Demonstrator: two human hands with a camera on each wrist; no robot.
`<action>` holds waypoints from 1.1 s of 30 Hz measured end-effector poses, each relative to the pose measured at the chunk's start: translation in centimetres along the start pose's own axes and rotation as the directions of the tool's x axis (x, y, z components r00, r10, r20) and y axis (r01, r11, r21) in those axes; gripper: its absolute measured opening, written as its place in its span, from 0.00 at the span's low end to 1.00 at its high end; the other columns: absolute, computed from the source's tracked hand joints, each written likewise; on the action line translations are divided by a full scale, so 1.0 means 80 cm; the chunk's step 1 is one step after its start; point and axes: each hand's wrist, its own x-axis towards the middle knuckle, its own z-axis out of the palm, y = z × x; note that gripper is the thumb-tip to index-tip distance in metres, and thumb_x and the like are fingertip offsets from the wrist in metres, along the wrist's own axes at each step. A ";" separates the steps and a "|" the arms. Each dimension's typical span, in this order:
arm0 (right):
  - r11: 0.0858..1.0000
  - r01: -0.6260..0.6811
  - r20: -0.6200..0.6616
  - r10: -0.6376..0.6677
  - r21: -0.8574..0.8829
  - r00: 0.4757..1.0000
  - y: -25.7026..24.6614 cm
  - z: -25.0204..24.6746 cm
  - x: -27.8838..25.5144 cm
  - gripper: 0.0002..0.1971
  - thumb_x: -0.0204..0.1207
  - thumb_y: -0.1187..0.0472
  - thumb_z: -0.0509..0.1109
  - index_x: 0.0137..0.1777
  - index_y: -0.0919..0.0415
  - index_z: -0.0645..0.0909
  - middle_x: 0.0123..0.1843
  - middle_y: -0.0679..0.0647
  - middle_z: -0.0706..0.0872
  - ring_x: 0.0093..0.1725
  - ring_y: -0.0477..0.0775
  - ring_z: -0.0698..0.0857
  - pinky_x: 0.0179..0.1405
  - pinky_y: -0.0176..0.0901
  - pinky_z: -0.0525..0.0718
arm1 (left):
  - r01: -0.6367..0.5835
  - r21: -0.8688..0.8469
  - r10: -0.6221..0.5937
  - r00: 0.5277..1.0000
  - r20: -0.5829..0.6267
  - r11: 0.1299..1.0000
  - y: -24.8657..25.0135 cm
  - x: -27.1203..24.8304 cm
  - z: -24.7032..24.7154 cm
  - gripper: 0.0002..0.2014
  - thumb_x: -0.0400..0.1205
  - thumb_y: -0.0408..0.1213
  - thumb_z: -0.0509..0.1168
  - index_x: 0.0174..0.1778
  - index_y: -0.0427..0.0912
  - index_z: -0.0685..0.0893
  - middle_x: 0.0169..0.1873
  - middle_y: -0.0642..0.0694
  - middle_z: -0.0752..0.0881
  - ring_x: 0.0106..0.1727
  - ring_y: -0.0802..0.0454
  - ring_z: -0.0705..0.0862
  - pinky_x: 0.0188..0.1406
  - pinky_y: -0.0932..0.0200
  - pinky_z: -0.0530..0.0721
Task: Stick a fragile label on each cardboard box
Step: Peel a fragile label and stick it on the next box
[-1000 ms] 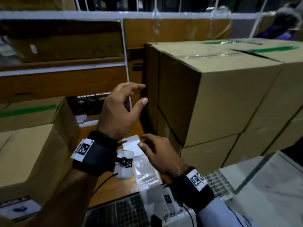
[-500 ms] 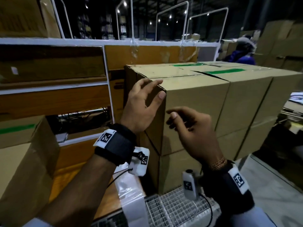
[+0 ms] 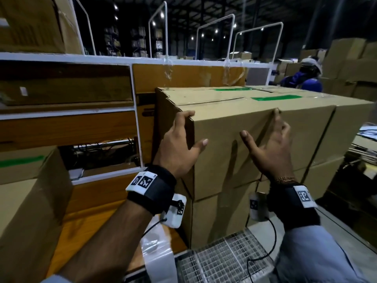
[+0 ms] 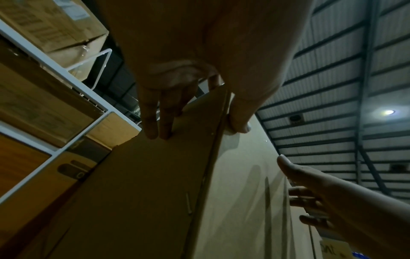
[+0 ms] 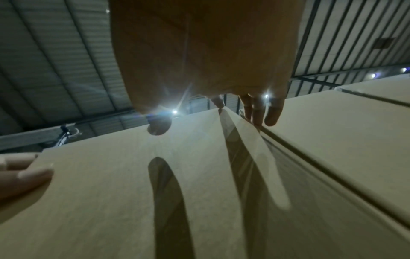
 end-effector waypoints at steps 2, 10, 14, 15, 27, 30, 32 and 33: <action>1.000 0.002 -0.020 -0.001 0.022 1.000 -0.007 0.001 -0.002 0.57 0.71 0.24 0.73 0.91 0.38 0.42 0.87 0.56 0.60 0.84 0.65 0.63 0.81 0.70 0.70 | 0.005 -0.039 -0.005 1.000 -0.012 0.999 -0.002 -0.003 -0.003 0.37 0.80 0.47 0.78 0.80 0.57 0.64 0.71 0.44 0.83 0.67 0.47 0.84 0.62 0.52 0.84; 0.968 0.097 -0.124 -0.069 0.233 0.990 -0.054 0.005 -0.010 0.64 0.60 0.30 0.85 0.90 0.52 0.56 0.79 0.53 0.63 0.79 0.55 0.68 0.81 0.56 0.76 | 0.030 -0.204 -0.048 0.995 -0.085 0.979 -0.016 -0.024 -0.053 0.35 0.83 0.39 0.75 0.81 0.59 0.63 0.61 0.59 0.84 0.63 0.57 0.87 0.58 0.44 0.92; 0.926 0.208 -0.161 -0.164 0.316 0.973 -0.101 0.005 -0.030 0.61 0.62 0.33 0.87 0.89 0.53 0.58 0.79 0.55 0.64 0.78 0.49 0.69 0.82 0.45 0.73 | 0.016 -0.251 -0.049 0.991 -0.126 0.968 -0.013 -0.051 -0.115 0.34 0.86 0.40 0.71 0.84 0.59 0.62 0.68 0.59 0.82 0.67 0.61 0.85 0.59 0.44 0.92; 0.913 0.241 -0.164 -0.196 0.329 0.967 -0.116 0.008 -0.038 0.60 0.64 0.35 0.87 0.89 0.55 0.58 0.79 0.57 0.64 0.77 0.47 0.68 0.81 0.35 0.70 | 0.004 -0.251 -0.044 0.988 -0.151 0.968 -0.016 -0.060 -0.133 0.33 0.86 0.42 0.69 0.85 0.59 0.62 0.70 0.58 0.82 0.68 0.61 0.84 0.59 0.42 0.91; 0.794 0.393 0.015 -0.450 0.464 0.893 -0.268 0.102 -0.131 0.60 0.69 0.49 0.89 0.91 0.65 0.54 0.77 0.64 0.64 0.71 0.38 0.65 0.72 0.16 0.63 | 0.048 -0.115 -0.098 0.875 -0.474 0.992 -0.101 -0.151 -0.278 0.32 0.91 0.35 0.62 0.90 0.49 0.57 0.71 0.63 0.84 0.73 0.60 0.82 0.68 0.60 0.84; 0.804 0.353 0.137 -0.466 0.479 0.874 -0.278 0.135 -0.153 0.57 0.69 0.49 0.88 0.92 0.56 0.56 0.79 0.60 0.64 0.70 0.35 0.64 0.68 0.14 0.65 | 0.170 -0.091 -0.192 0.847 -0.495 0.981 -0.125 -0.172 -0.298 0.33 0.91 0.42 0.62 0.90 0.56 0.55 0.73 0.64 0.81 0.73 0.64 0.81 0.70 0.52 0.83; 0.822 0.318 0.253 -0.472 0.473 0.844 -0.273 0.156 -0.165 0.55 0.70 0.46 0.86 0.92 0.49 0.56 0.81 0.55 0.62 0.73 0.37 0.63 0.69 0.19 0.67 | 0.261 -0.084 -0.268 0.833 -0.484 0.962 -0.137 -0.182 -0.304 0.33 0.91 0.45 0.61 0.90 0.62 0.54 0.74 0.66 0.80 0.73 0.66 0.80 0.73 0.49 0.81; 0.832 0.295 0.310 -0.468 0.469 0.827 -0.270 0.167 -0.171 0.54 0.71 0.45 0.85 0.92 0.46 0.56 0.82 0.52 0.61 0.74 0.39 0.63 0.70 0.23 0.66 | 0.301 -0.085 -0.305 0.830 -0.467 0.950 -0.143 -0.187 -0.306 0.33 0.90 0.46 0.61 0.89 0.65 0.53 0.75 0.63 0.80 0.73 0.64 0.81 0.73 0.47 0.81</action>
